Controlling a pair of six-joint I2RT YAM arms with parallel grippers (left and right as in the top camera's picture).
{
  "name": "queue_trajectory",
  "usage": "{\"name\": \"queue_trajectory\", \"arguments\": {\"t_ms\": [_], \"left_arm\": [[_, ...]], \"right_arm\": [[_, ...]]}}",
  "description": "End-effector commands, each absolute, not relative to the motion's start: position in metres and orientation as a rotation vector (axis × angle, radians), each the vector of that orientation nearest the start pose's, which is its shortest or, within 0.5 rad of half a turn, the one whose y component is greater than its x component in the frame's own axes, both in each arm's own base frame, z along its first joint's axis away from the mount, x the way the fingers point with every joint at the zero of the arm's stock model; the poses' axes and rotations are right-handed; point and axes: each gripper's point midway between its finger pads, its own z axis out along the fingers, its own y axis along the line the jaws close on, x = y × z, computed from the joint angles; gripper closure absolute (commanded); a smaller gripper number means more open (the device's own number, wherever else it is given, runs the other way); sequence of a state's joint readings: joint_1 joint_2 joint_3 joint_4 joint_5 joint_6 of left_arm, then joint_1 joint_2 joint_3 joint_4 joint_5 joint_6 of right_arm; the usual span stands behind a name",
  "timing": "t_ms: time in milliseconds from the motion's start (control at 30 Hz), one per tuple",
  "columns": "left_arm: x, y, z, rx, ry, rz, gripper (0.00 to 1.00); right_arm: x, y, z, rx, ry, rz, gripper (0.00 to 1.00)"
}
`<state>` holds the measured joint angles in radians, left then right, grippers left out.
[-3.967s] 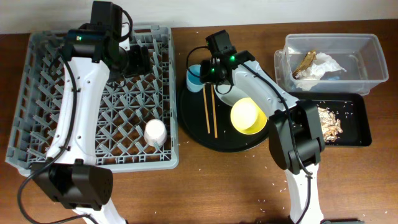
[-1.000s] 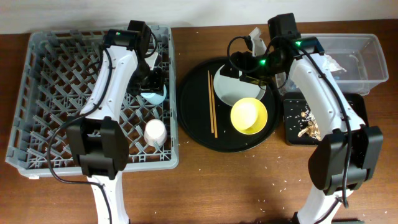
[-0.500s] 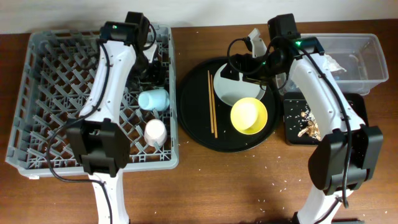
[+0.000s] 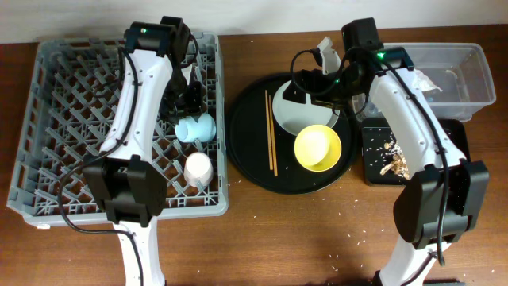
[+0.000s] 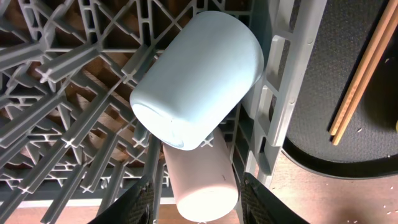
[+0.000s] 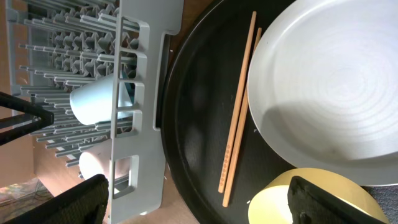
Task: Sort waste into correct bins and load items into the dishwasher rack
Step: 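Place the blue cup upside down in the rack with left gripper, then grasp the yellow bowl with the left gripper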
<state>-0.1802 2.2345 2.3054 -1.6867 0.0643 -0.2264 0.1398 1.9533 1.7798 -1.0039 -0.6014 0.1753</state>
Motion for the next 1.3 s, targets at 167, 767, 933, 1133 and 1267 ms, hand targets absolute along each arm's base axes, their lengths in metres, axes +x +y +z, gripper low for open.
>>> {"name": "queue_trajectory", "arguments": {"t_ms": [167,767,933,1133,1267], "left_arm": [[0.399,-0.084,0.133,-0.222,3.218,-0.043,0.56],[0.407,-0.091,0.117,-0.244,3.196,-0.063,0.55],[0.415,-0.096,0.117,-0.24,3.166,-0.109,0.55],[0.426,-0.114,0.118,-0.2,3.117,-0.193,0.55],[0.446,-0.12,0.12,-0.181,3.032,-0.225,0.55]], "right_arm": [[0.434,0.159,0.174,-0.138,2.716,0.895,0.07],[0.435,0.157,0.172,-0.133,2.721,0.869,0.07],[0.435,0.157,0.172,-0.132,2.721,0.869,0.07],[0.435,0.157,0.172,-0.133,2.721,0.869,0.07],[0.434,0.157,0.172,-0.132,2.725,0.87,0.07]]}}
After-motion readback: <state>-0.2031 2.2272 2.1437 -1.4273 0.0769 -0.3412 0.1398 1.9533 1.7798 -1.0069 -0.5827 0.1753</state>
